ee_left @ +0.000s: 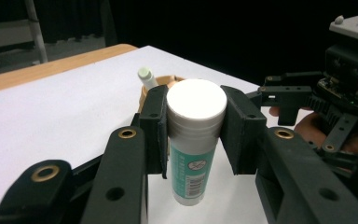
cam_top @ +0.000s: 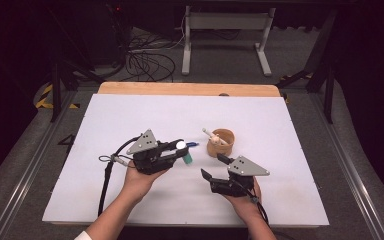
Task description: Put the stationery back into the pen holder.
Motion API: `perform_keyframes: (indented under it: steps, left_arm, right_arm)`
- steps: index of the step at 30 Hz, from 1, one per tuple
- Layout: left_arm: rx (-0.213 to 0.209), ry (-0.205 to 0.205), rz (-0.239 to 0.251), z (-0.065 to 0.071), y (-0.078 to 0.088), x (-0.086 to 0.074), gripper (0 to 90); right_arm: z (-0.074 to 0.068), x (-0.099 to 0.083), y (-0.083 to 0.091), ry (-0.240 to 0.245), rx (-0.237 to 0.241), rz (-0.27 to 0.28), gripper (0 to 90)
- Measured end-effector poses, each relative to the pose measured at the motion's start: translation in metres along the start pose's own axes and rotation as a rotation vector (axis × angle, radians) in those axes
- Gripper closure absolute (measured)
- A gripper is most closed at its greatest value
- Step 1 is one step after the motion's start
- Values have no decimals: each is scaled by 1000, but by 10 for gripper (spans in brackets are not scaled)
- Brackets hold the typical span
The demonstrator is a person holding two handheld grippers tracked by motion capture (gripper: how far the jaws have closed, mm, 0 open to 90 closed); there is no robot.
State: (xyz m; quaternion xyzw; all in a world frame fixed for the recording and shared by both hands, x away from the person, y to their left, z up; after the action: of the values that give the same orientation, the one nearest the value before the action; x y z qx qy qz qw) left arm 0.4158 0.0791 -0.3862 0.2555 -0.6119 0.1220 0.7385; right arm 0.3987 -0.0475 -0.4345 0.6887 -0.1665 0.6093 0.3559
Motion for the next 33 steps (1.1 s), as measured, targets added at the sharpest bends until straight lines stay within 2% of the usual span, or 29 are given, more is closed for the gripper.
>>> perform_keyframes:
  steps: [14,21,33]
  left_arm:
    - [-8,-47,22,5,-22,32,647]
    - [-2,-59,30,5,-36,40,647]
    - [10,-68,56,3,-61,54,647]
  right_arm:
    - [23,-2,20,-43,-50,26,170]
    - [38,-2,34,-59,-84,45,163]
    - [49,-5,44,-67,-112,43,165]
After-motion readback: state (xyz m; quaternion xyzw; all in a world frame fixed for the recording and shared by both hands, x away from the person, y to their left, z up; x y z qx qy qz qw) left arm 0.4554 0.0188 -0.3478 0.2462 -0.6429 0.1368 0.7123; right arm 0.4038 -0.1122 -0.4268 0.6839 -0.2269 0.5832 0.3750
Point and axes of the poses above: each handheld gripper's, and its own axes: y roughly backward along the jaws, x roughly out of its top, z roughly to its right, the point moved 10 cm from there along -y, roughly forward along the jaws, and after that the axes turned 2 degrees about z, right-handed, at the moved point
